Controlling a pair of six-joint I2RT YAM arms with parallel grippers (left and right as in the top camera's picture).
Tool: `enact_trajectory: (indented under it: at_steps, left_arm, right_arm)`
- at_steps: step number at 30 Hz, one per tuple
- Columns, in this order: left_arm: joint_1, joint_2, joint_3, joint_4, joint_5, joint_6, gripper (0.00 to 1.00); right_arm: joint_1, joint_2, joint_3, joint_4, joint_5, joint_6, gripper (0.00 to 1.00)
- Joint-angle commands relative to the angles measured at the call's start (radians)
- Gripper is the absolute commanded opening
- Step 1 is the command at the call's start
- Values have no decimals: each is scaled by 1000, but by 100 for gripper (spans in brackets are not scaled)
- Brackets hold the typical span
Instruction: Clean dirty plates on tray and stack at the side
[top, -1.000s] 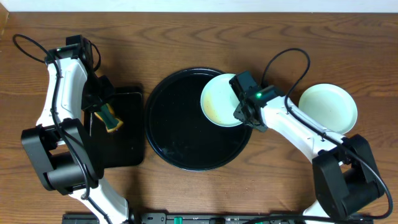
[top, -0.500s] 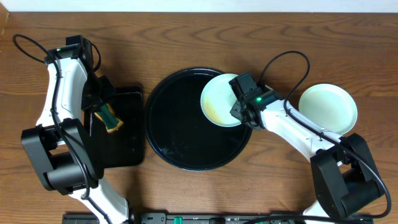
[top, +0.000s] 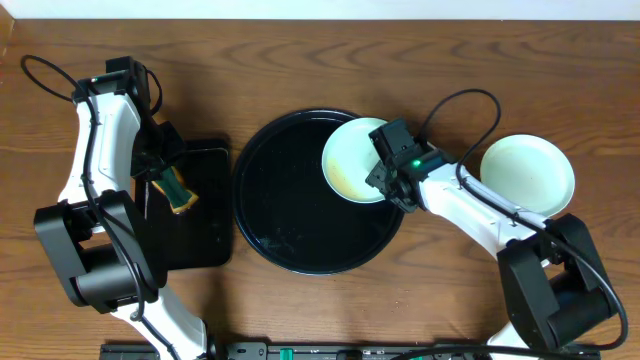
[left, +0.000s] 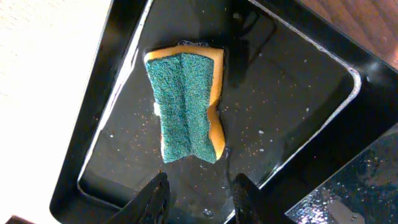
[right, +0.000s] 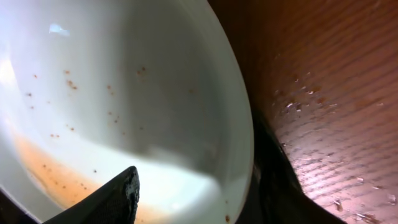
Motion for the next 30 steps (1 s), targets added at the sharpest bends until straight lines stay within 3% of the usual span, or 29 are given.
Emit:
enact_trajectory:
  at_steps: [1, 14, 16, 19, 24, 25, 26, 30]
  left_arm:
    - [1, -6, 11, -7, -8, 9, 35]
    - [0, -6, 11, -12, -7, 9, 36]
    - [1, -6, 11, -14, -7, 9, 36]
    - [0, -6, 11, -17, -7, 9, 36]
    - [1, -6, 11, -18, -7, 9, 39]
    - [1, -6, 11, -18, -7, 9, 38]
    - [1, -6, 11, -18, -7, 9, 39]
    - [0, -6, 11, -19, -7, 9, 39]
  right_arm:
    - [-6, -10, -64, 36, -26, 74, 59]
    - [-5, -10, -176, 242, -51, 115, 55]
    - [-5, -10, -182, 265, -51, 114, 49]
    - [-5, -10, -185, 283, -40, 114, 25]
    - [-2, -10, -185, 301, -14, 114, 26]
    - [-2, -10, -185, 301, -10, 114, 20]
    - [-2, -10, -185, 301, -6, 109, 1]
    - [-2, -10, -185, 312, -3, 52, 1]
